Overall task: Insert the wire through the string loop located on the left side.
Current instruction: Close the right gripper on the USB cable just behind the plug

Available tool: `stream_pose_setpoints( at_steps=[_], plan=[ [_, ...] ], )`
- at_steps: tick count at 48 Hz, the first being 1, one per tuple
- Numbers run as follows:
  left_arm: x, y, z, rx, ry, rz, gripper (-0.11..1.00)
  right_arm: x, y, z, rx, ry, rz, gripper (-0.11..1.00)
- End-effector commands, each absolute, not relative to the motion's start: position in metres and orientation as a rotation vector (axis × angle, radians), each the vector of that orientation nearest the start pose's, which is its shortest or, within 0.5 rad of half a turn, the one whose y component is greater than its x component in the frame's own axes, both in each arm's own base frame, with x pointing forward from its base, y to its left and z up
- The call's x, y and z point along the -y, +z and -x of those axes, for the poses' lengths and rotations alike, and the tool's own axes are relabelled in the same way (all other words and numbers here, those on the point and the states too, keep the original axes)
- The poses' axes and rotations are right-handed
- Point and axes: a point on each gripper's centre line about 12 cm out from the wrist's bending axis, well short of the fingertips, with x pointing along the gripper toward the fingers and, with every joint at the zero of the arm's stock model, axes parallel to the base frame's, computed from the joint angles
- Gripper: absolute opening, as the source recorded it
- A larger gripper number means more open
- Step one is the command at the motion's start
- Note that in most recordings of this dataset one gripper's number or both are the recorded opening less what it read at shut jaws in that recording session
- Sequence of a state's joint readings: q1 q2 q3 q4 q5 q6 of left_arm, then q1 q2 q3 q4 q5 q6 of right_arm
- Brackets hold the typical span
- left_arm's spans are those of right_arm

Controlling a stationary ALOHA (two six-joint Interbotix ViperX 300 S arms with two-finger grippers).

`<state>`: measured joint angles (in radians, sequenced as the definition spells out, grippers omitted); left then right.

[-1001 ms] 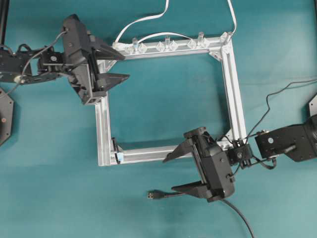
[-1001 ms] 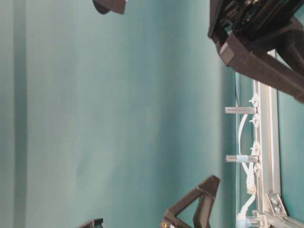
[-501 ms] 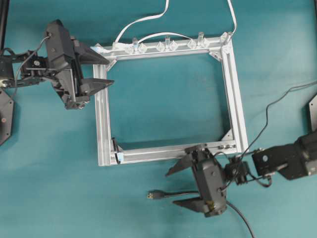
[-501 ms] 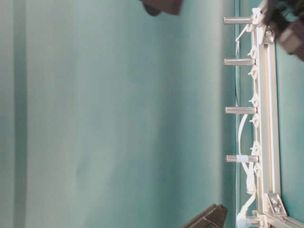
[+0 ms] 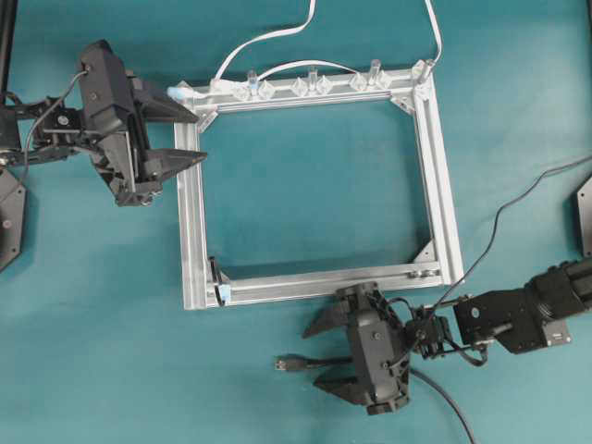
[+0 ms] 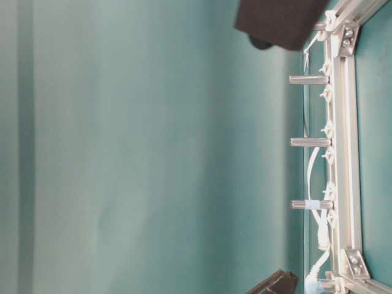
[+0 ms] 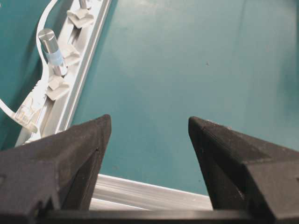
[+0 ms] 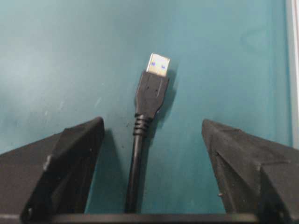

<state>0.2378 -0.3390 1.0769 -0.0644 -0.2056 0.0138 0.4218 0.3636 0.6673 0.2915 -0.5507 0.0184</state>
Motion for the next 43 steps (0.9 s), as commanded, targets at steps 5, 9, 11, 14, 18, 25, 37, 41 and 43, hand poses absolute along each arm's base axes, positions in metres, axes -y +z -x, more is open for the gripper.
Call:
stream_pose_setpoints(
  at_steps=[5,9,11,14,18,25,37,41,43],
  plan=[
    [-0.0672,0.1756,-0.2745,-0.498,0.254,0.101,0.74,-0.1578,0.0781,-0.3892,-0.519,0.205,-0.123,0.84],
    [-0.0672,0.1756,-0.2745,-0.497,0.254,0.103,0.74,-0.1583,0.0773,-0.3882,-0.525,0.206,-0.122,0.84],
    [-0.0672,0.1756,-0.2745,-0.497,0.254,0.103,0.74,-0.1575,0.0769,-0.3880,-0.526,0.205,-0.122,0.84],
    [-0.0663,0.1756,-0.2747,-0.498,0.251,0.102,0.74,-0.1575,0.0769,-0.3880,-0.526,0.205,-0.122,0.83],
    [-0.0655,0.1756,-0.2749,-0.498,0.248,0.101,0.74,-0.1575,0.0758,-0.3874,-0.537,0.205,-0.121,0.78],
    [-0.0645,0.1755,-0.2748,-0.505,0.245,0.101,0.74,-0.1591,0.0712,-0.3855,-0.599,0.211,-0.116,0.41],
    [-0.0638,0.1771,-0.2719,-0.506,0.244,0.100,0.74,-0.1629,0.0721,-0.3889,-0.638,0.219,-0.117,0.10],
    [-0.0635,0.1790,-0.2706,-0.498,0.244,0.099,0.74,-0.1635,0.0731,-0.3902,-0.635,0.220,-0.118,0.10],
    [-0.0632,0.1791,-0.2695,-0.498,0.243,0.099,0.74,-0.1635,0.0733,-0.3903,-0.634,0.220,-0.119,0.10]
  ],
)
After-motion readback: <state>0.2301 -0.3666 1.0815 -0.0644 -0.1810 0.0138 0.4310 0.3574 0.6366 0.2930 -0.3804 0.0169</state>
